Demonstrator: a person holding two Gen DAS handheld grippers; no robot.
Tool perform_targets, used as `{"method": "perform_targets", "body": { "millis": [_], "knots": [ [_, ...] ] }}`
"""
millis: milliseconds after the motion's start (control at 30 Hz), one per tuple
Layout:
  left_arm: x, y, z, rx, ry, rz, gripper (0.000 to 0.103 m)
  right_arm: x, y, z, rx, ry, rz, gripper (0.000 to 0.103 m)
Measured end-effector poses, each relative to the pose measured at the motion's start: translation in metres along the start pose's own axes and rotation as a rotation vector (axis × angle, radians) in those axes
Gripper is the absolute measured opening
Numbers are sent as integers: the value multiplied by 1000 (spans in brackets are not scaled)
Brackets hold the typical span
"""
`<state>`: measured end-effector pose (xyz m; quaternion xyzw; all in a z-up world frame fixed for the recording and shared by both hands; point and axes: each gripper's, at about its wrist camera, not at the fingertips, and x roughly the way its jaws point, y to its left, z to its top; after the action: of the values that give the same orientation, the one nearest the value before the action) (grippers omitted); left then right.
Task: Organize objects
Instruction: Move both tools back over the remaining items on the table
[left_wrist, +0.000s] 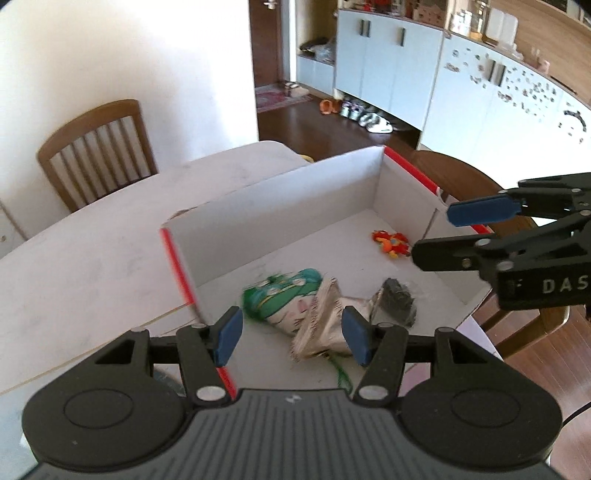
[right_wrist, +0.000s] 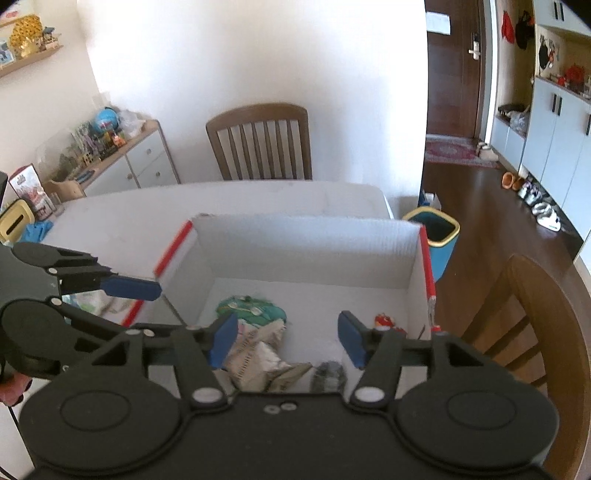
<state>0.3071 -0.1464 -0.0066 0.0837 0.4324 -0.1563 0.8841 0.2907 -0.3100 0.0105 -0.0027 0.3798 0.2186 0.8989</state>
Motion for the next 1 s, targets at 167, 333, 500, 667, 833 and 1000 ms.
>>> {"method": "perform_targets", "body": {
  "millis": [167,333,500,667,833,1000],
  "knots": [
    [-23,16,-12,-36,-19,9,63,-12,20,-1,-12,-19,6,63],
    [-46,35,-25,-77,-47,8,68,-18,44,-2,-19,-33,12,66],
    [-67,56,-39,-105,-80,13,71,-25,70,-5,-19,-56,15,73],
    [-88,76,-54,-116,-115,24,79,-28,97,-8,-21,-72,21,80],
    [-103,99,-72,-139,-137,19,86,-27,126,-10,-24,-82,29,87],
    [-114,120,-89,-141,-157,26,92,-21,161,-13,-50,-79,40,92]
  ]
}}
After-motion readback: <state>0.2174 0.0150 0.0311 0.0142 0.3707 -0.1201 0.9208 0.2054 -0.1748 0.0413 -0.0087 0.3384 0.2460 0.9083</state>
